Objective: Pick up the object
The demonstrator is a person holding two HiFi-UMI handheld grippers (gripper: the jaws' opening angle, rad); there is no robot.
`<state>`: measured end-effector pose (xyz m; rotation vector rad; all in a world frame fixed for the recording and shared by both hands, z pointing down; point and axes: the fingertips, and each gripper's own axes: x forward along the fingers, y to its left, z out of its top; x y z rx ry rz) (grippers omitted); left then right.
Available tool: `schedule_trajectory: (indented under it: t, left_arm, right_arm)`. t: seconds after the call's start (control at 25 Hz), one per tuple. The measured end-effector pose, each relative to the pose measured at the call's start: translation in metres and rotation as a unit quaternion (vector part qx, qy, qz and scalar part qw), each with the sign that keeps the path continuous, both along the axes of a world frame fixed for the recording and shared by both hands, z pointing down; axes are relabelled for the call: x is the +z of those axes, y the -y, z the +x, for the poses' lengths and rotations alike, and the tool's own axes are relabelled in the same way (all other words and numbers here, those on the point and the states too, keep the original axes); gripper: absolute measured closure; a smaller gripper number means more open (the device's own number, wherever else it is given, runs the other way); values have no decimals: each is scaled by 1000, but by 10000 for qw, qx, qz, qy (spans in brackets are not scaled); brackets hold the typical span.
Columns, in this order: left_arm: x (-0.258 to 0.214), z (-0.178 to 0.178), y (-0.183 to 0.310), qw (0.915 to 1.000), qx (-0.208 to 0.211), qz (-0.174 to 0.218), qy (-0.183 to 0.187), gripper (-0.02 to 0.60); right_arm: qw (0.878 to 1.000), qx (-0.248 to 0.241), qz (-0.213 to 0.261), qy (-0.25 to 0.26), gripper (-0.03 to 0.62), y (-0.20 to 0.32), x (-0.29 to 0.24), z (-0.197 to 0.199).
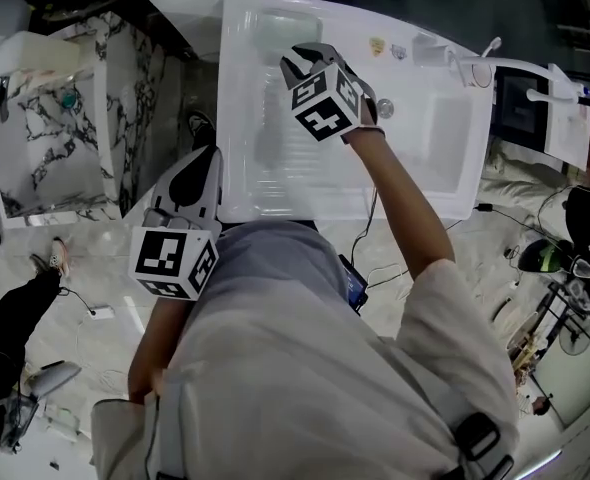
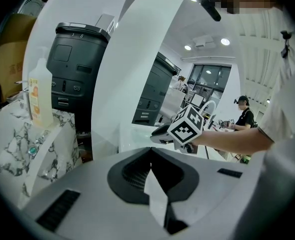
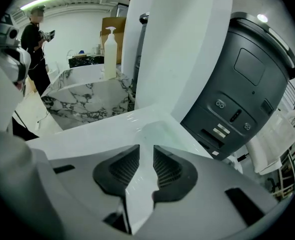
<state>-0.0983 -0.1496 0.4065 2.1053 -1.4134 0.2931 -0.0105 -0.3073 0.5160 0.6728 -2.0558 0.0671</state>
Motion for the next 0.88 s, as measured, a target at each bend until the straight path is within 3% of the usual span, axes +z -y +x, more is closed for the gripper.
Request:
schedule_trajectory:
  t: [0.88]
  left_arm:
    - [12, -19, 6, 9997, -132, -194, -49, 575]
  right_arm:
    - [9926, -685, 108, -996, 473, 21, 44, -8]
